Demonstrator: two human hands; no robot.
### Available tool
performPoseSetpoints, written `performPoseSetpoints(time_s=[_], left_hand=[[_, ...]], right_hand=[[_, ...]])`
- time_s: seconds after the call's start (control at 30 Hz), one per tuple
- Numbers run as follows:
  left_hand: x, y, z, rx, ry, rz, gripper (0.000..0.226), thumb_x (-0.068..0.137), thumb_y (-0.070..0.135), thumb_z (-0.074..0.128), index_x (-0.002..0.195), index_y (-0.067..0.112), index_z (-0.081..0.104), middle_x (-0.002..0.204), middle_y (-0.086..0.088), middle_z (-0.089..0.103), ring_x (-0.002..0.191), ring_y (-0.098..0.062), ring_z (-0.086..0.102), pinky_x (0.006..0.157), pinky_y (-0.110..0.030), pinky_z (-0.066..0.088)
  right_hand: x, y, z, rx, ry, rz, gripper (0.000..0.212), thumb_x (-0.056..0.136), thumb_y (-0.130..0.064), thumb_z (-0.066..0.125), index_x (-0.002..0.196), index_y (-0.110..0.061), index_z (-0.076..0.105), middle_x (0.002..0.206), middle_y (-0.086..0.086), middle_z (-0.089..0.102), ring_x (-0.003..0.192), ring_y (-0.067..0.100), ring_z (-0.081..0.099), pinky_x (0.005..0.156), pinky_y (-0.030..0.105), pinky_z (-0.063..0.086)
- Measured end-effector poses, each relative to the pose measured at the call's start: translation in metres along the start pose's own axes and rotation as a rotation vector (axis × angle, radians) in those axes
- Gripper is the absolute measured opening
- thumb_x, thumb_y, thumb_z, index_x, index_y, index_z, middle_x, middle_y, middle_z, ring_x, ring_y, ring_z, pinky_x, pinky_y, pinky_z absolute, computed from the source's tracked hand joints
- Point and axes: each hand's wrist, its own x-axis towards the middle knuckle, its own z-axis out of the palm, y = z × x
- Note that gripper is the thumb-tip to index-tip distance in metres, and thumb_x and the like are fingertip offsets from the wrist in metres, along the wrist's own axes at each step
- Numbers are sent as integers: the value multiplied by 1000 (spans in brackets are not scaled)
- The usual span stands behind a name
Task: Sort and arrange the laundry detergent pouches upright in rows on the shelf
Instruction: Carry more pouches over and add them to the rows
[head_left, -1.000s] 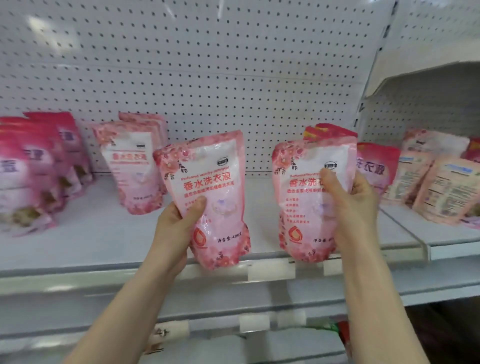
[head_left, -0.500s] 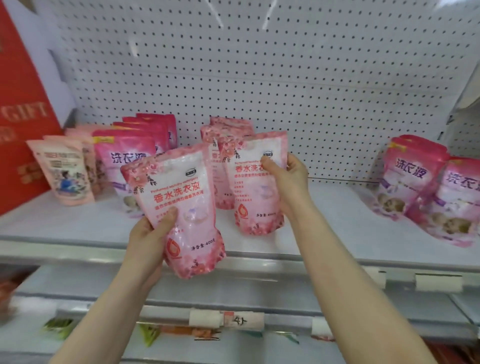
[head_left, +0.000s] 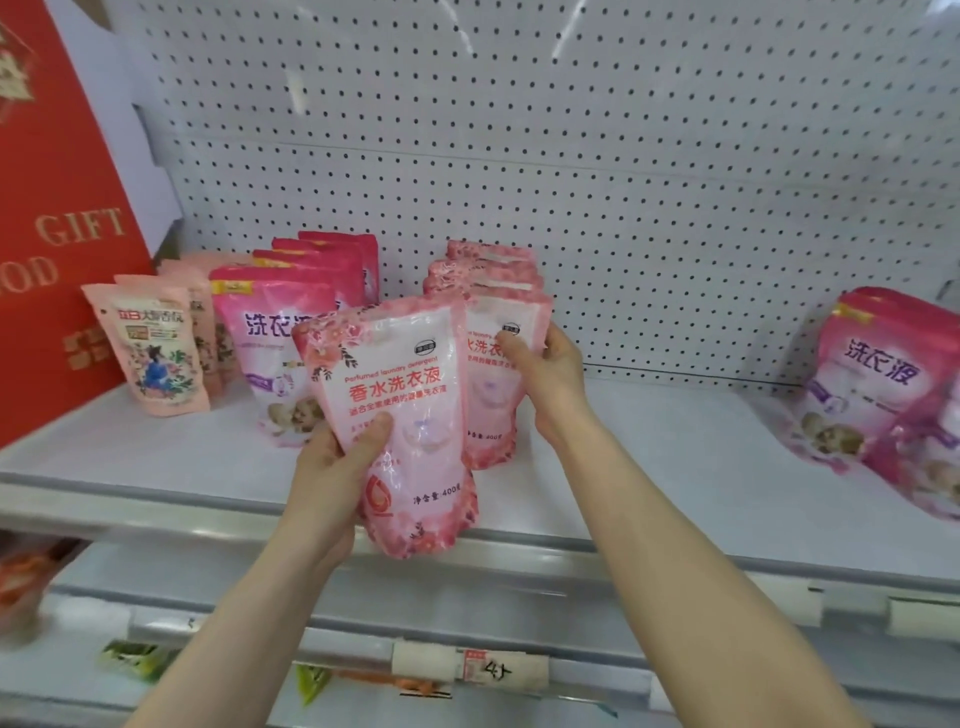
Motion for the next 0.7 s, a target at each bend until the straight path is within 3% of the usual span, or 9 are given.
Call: performPoseSetpoints(time_s=[0.07,0.17,0.27,0.33,0.43,0.53,0.6,0.7], left_hand=[[-1,-1,8,10,-48,14,22,88,21,62,109,19,65,102,-2,75,92,-22,72,72,-38,57],[1,3,27,37,-130,62,26,88,18,61,113,13,65,104,-4,74,94,-21,71,74,-33,59],[5,5,54,84,-168,113,26,88,17,63,113,8,65,103,-6,74,96,-24,71,80,-37,58],[3,7,77,102,-235,128,27,88,19,64,114,11,64,105,-4,74,97,-21,71,85,-41,57],[3,13,107,215,-319,204,26,87,24,67,112,21,62,105,6,73,97,-11,69,88,-37,56],[23,29,119,448,-216,564,24,88,27,66,111,27,59,110,15,65,102,-2,62,91,-23,49],[45,42,118,729,-124,860,28,91,28,62,119,26,58,121,13,59,115,-6,54,98,-25,41],[80,55,118,1116,-104,1000,42,91,32,61,131,20,56,134,2,53,126,-18,45,105,-30,31]], right_hand=[[-2,-12,-8,-146,30,-122,31,89,-19,71,119,-18,64,101,-1,73,85,7,71,76,26,56],[-14,-57,-22,-403,103,-460,28,97,-35,59,122,-24,62,115,-7,65,99,-3,61,83,10,45],[-34,-96,-26,-708,-167,-650,19,95,-35,61,106,-24,71,106,-13,70,97,-4,63,86,17,48],[-35,-102,-35,-883,-210,-677,19,89,-40,67,96,-25,75,95,-13,75,91,2,68,85,32,54],[-24,-111,-67,-827,-109,-597,19,86,-35,71,81,-17,74,75,0,73,72,17,68,72,41,55],[-8,-121,-104,-698,26,-486,15,84,-27,76,79,-13,75,74,6,73,66,13,62,65,36,52],[7,-123,-121,-643,66,-444,11,83,-25,77,81,-15,77,75,2,74,69,12,65,68,38,55],[36,-116,-134,-714,113,-439,11,84,-28,76,86,-17,78,78,-5,75,74,13,69,72,35,57]])
